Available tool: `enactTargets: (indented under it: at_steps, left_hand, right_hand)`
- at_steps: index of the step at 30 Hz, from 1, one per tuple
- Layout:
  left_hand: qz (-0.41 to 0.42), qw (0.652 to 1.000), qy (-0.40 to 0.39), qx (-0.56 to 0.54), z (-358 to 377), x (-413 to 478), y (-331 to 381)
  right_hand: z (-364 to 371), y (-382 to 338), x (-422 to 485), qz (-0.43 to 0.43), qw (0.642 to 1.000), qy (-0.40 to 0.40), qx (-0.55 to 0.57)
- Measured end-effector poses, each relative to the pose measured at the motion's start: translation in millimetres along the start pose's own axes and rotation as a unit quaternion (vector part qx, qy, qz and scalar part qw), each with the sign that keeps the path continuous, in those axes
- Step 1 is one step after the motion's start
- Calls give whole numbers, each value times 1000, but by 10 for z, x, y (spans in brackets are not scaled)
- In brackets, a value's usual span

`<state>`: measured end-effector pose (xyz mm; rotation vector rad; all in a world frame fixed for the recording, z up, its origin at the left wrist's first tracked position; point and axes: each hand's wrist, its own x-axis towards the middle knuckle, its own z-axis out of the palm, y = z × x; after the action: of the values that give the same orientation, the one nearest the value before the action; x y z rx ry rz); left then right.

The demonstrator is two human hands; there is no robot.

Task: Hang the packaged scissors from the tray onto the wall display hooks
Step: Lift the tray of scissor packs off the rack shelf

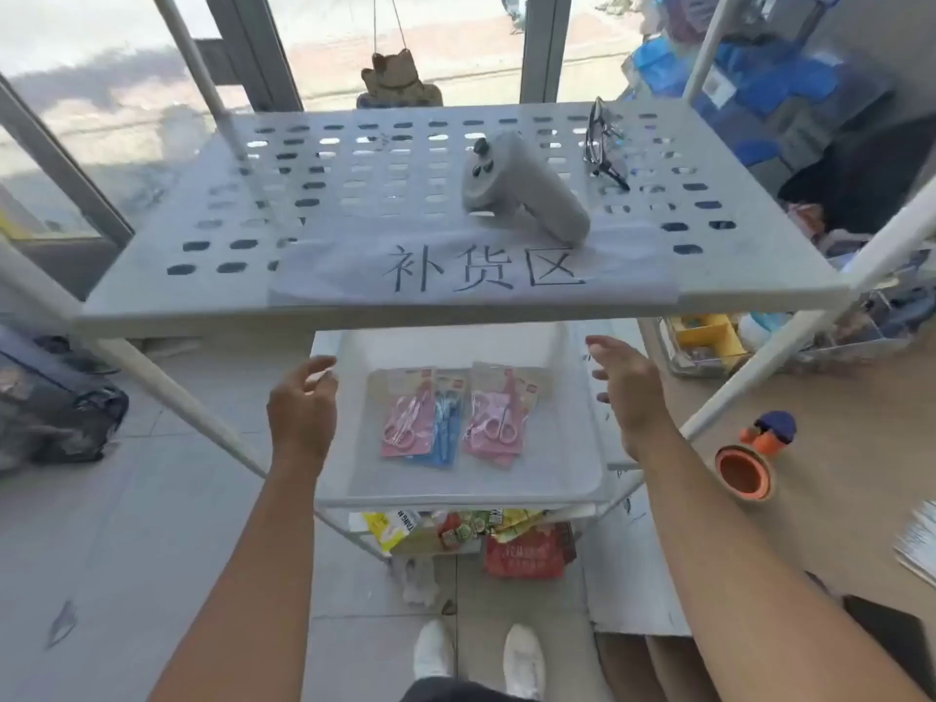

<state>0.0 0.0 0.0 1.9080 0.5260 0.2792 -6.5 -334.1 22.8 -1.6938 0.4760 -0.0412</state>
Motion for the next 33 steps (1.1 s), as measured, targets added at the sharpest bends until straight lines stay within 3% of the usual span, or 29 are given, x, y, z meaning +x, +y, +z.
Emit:
enactTargets:
  at_steps: [5,15,21,33]
  left_hand:
    - [-65,995,-40,71,-54,352,-160]
    - [-184,968,-163,-46,-196,660,-245]
    - [-171,965,-194,-43,-269,639,-163]
    - [-118,973,-188,-63,-625,24,30]
  right_hand:
    - [124,177,201,81,996,11,-32]
    - [186,286,242,161,984,45,-54]
    - [150,227,28,172,983,62,-22]
    - [-337,159,-492,133,990,-35,41]
